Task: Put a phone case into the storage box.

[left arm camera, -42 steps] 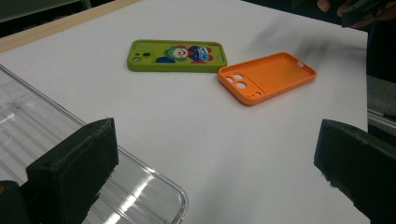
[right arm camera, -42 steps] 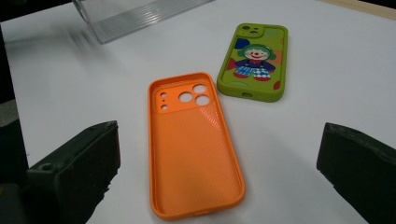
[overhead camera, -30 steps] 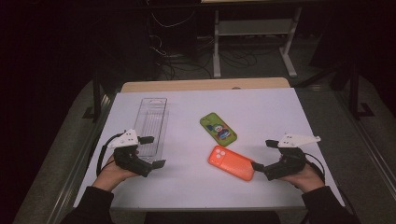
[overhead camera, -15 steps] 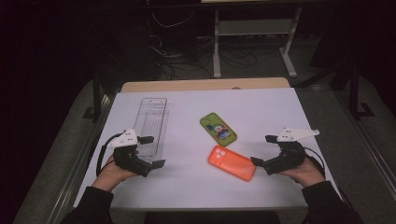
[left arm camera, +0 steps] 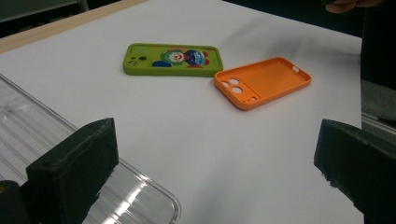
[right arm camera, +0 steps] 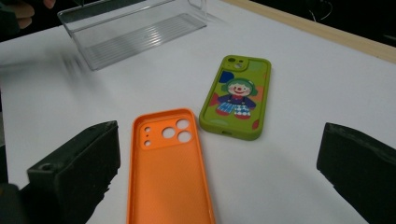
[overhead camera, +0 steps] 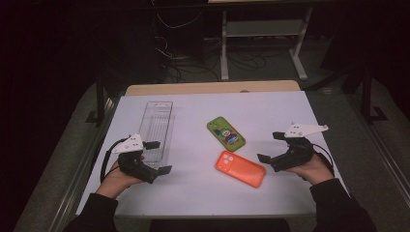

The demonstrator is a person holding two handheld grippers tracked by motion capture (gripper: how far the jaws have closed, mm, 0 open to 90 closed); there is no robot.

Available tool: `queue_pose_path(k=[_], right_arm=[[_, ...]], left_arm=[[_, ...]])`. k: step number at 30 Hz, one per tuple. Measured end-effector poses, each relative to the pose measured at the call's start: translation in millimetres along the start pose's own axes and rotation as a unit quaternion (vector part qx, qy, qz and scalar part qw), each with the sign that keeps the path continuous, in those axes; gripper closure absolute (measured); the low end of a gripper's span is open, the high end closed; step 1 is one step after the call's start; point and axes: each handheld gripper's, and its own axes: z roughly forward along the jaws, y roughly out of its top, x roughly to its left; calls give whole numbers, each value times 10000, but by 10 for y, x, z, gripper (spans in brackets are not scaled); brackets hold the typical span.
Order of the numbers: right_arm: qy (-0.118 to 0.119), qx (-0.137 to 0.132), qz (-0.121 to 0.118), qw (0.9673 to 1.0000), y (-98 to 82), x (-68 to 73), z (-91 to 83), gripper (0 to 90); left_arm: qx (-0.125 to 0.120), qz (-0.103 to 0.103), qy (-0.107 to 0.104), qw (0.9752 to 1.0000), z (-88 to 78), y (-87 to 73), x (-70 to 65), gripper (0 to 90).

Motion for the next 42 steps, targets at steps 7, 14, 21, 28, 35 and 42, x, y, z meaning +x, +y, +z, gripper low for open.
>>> queue_pose_path(k=[7, 14, 21, 28, 35, 42], right_arm=[[48, 24, -27, 10000, 81, -48, 45, 0], [100, 43, -162, 9998, 177, -72, 142, 0], [98, -32, -188, 9998, 278, -114, 180, 0], [71, -100, -158, 9998, 355, -168, 204, 0], [120, -153, -77, 9998, 441, -237, 269, 0], [148, -176, -144, 9996, 528, -265, 369, 0]], left_arm=[[-57, -102, 10, 9999, -8, -4, -2, 0], [12, -47, 27, 10000, -16, 2, -8, 0], [-41, -129, 22, 9999, 0, 5, -18, 0], [-13, -119, 18, 9999, 30, 13, -13, 0], [-22, -129, 13, 9999, 30, 16, -14, 0], [10, -125, 34, 9999, 33, 13, -8, 0]])
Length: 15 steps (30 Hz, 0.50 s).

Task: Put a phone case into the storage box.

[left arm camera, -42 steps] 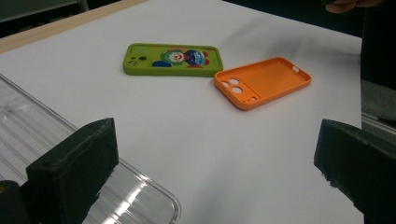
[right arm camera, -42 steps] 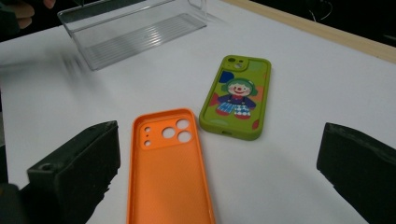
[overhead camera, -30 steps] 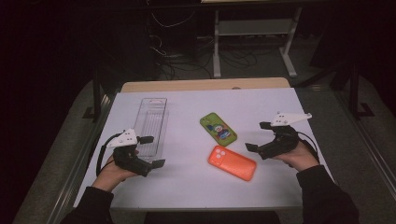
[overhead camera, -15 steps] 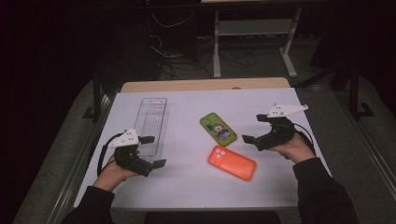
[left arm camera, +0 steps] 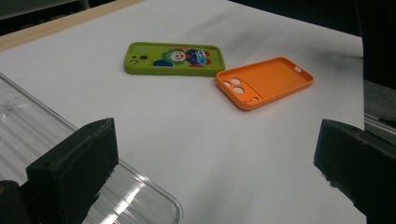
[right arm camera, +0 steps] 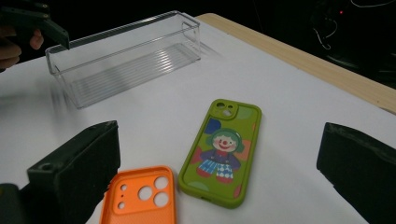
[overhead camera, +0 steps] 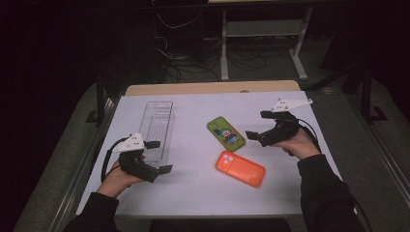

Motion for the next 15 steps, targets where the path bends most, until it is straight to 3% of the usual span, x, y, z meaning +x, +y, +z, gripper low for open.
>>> queue_pose_path(k=[15], right_arm=[[159, 39, -96, 9998, 19, 37, 66, 0]], left_arm=[[42, -7, -11, 10000, 6, 3, -7, 0]])
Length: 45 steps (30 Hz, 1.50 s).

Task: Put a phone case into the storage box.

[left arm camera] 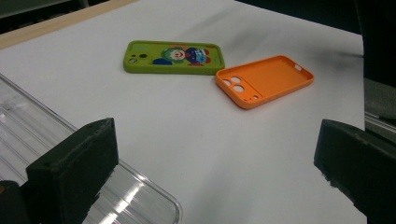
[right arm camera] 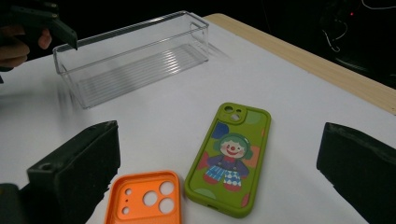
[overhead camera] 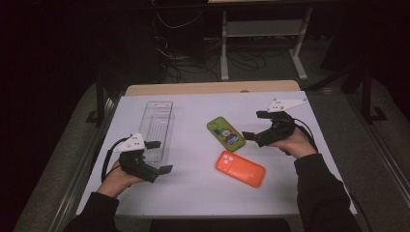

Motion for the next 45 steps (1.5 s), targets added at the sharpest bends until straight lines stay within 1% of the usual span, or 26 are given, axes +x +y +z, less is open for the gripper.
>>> queue_pose_path(k=[5, 10, 14, 20, 24, 25, 30, 36, 40, 45], right_arm=[[76, 134, -52, 9999, -10, 20, 4, 0], [259, 224, -115, 9993, -20, 32, -5, 0], [453, 353, -142, 9983, -28, 44, -13, 0], [586, 518, -237, 9967, -17, 83, -13, 0], [565, 556, -317, 9963, 2, 110, -27, 0], [587, 562, -300, 9962, 5, 118, -32, 0], [575, 643, -368, 9956, 7, 135, -38, 0], [533, 941, -396, 9933, -24, 158, -10, 0], [499, 1080, -387, 9921, -49, 184, 16, 0], [470, 1317, -406, 9893, -104, 234, 32, 0]], left_arm=[[52, 34, 19, 10000, 5, -4, 10, 0], [44, 37, 8, 10000, 2, -1, 4, 0], [36, 46, -5, 10000, 6, 1, 4, 0], [18, 37, -21, 10000, 8, 3, 2, 0], [17, 40, -21, 10000, 5, 2, 3, 0], [15, 42, -25, 10000, 6, 2, 3, 0], [43, 67, -26, 10000, 8, 3, 5, 0], [46, 75, -35, 10000, 12, 4, 2, 0], [38, 72, -41, 10000, 14, 2, 1, 0], [42, 59, -33, 10000, 8, 3, -3, 0]])
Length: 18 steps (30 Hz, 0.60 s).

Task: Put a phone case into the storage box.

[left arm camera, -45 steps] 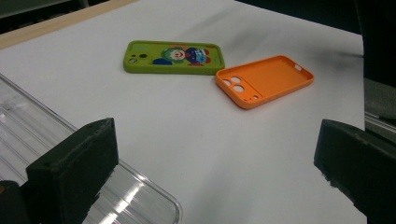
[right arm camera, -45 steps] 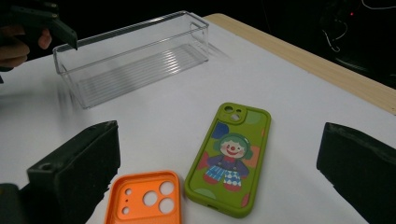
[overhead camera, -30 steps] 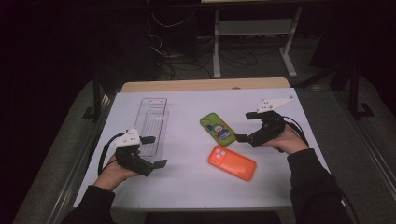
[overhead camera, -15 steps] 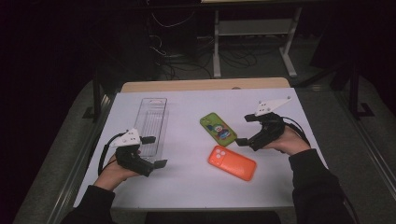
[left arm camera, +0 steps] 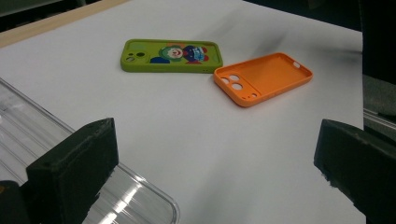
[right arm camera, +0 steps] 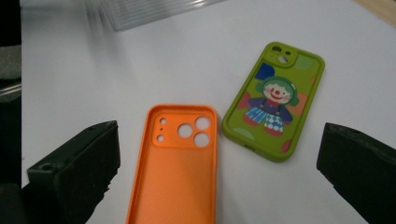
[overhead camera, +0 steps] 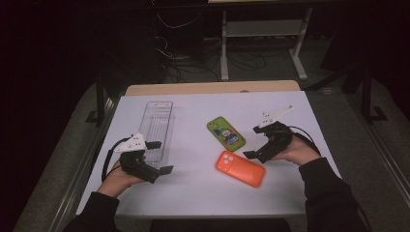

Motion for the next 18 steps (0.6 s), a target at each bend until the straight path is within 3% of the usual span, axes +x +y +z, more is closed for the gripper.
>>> queue_pose_path(k=[18], right_arm=[[-177, 92, 73, 9998, -199, 82, -40, 0]], left_arm=[[18, 22, 9, 10000, 8, -5, 8, 0]])
